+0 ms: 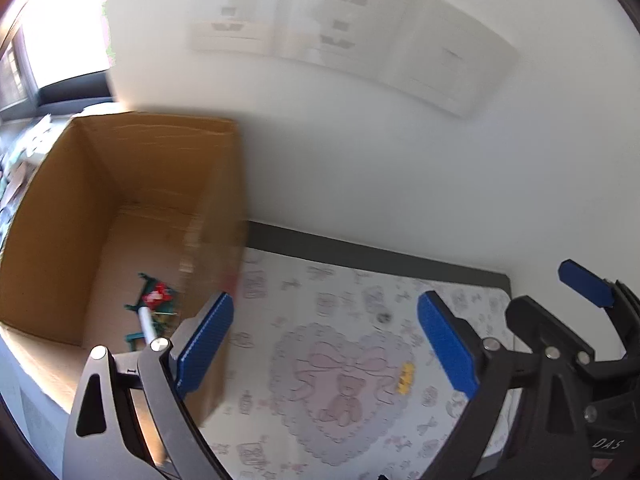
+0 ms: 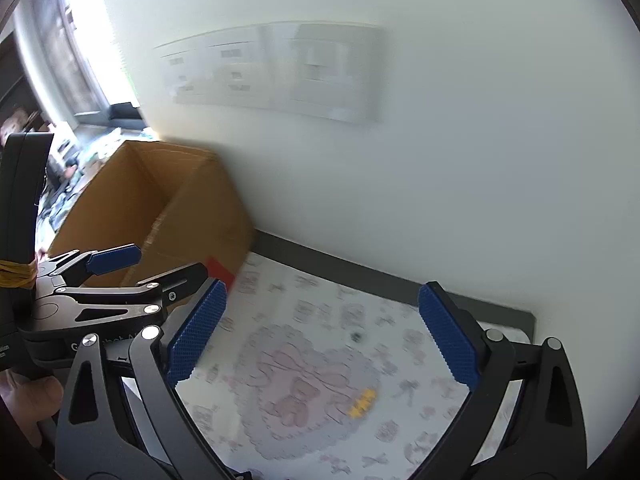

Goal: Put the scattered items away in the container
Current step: 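Move both tools back over the mat toward the yellow star stick, then grasp the yellow star stick with the right gripper, then lift the star stick and carry it over the box with the right gripper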

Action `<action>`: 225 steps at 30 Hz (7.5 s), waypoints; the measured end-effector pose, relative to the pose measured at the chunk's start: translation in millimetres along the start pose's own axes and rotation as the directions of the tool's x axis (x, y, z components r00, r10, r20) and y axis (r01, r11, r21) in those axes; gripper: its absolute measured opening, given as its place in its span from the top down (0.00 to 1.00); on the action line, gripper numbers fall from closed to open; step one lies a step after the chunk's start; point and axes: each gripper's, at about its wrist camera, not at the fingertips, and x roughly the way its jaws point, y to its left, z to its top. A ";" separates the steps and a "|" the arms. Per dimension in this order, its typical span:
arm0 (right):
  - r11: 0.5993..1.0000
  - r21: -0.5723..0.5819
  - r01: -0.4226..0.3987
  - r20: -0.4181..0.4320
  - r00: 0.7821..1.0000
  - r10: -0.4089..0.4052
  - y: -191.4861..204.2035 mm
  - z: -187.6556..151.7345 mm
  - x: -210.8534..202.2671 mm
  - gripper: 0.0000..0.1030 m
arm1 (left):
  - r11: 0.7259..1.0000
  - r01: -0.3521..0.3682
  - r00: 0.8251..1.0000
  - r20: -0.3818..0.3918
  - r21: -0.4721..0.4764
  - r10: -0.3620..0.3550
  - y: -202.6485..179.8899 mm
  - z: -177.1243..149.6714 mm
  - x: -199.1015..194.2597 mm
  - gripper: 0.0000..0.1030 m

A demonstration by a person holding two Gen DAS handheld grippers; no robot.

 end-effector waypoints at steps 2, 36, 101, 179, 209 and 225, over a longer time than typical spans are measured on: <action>1.000 0.017 0.009 -0.001 1.000 -0.009 -14.7 -8.5 -5.6 0.05 | 1.000 0.011 1.000 -0.016 0.028 -0.010 -15.1 -3.4 4.3 0.10; 0.994 0.110 0.008 -0.174 0.985 0.011 -105.7 -137.4 18.9 0.05 | 0.977 0.026 0.950 -0.310 0.212 0.042 -82.9 -114.9 96.7 0.10; 0.905 -0.364 -0.218 -0.552 0.834 -0.021 -63.6 -187.7 201.9 0.88 | 0.990 -0.003 0.865 -0.496 0.144 0.075 -41.6 -112.8 234.9 0.10; 0.907 -0.334 -0.256 -0.569 0.822 0.022 -103.3 -150.5 219.0 0.66 | 0.993 0.028 0.913 -0.407 0.115 0.021 -66.9 -99.2 211.7 0.90; 0.869 -0.397 -0.296 -0.430 0.896 0.109 -72.6 -136.6 125.1 0.71 | 0.987 0.048 0.974 -0.225 0.151 -0.013 -81.0 -85.1 117.1 0.90; 0.823 -0.462 -0.331 -0.239 0.940 0.244 -17.8 -94.2 6.1 0.71 | 0.989 0.021 1.000 0.016 0.145 -0.023 -55.1 -59.0 -2.1 0.90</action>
